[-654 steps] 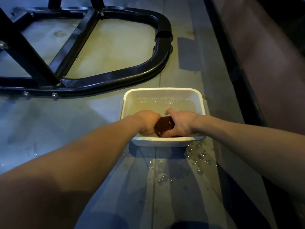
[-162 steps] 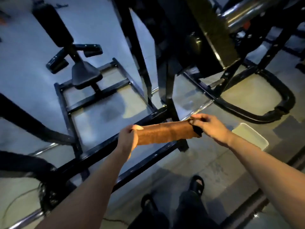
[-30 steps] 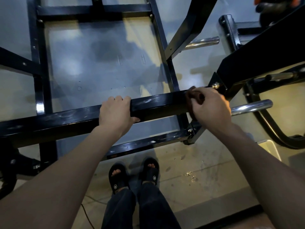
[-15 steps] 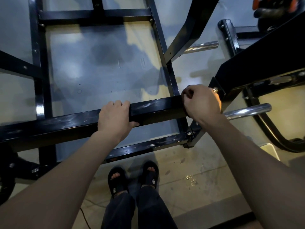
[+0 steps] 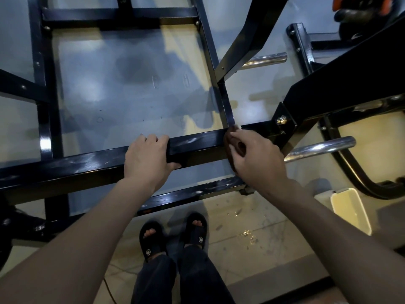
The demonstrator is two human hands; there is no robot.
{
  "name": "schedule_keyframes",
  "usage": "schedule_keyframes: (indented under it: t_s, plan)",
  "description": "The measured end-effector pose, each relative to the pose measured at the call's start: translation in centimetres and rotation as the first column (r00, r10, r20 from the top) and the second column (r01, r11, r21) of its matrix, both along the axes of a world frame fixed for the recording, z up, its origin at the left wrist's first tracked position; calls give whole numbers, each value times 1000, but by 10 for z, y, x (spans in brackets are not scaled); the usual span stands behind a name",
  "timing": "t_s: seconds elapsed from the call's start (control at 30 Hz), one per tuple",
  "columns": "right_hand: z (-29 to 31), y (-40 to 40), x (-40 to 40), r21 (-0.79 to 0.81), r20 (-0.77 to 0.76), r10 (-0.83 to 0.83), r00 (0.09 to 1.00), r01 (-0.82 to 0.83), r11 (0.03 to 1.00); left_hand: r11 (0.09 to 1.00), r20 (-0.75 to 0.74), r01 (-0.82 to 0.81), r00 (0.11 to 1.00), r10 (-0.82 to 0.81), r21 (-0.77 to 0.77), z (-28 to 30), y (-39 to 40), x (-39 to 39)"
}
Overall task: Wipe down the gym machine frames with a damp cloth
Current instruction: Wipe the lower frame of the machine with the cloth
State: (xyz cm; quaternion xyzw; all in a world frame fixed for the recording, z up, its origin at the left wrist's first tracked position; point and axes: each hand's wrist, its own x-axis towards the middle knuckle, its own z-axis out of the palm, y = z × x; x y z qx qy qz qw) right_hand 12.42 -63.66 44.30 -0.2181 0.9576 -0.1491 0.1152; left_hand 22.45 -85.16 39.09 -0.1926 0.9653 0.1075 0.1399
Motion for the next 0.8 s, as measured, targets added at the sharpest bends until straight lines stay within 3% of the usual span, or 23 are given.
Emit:
schedule_keyframes:
  t_s: [0.07,0.17,0.23,0.37,0.53,0.6,0.7,0.8]
  plan:
    - [2,17,-9,13,-30,-55,998,56,998,1000,-2,-4,1000,4,11,0,0,1]
    - [-3,13,-48,76,-26,-305,952,306,949,1000,-1,-2,1000,2,2,1,-1,1]
    - [-6,-2,-47,95,-15,-265,964,265,960,1000,5,-3,1000,3,7,0,0,1]
    - [1,8,-5,-4,22,-20,1000,20,1000,1000,9,-13,1000,13,17,1,0,0]
    - [-6,18,-51,122,-61,-321,945,326,937,1000,3,-10,1000,10,9,2,0,1]
    - [-8,4,-49,116,-57,-267,962,272,955,1000,-4,-14,1000,14,17,2,0,2]
    - [-3,10,-21,27,27,-51,998,50,998,1000,-15,-13,1000,13,21,1,-1,1]
    - [3,34,-30,61,5,-106,994,105,993,1000,-12,-16,1000,16,21,3,-1,2]
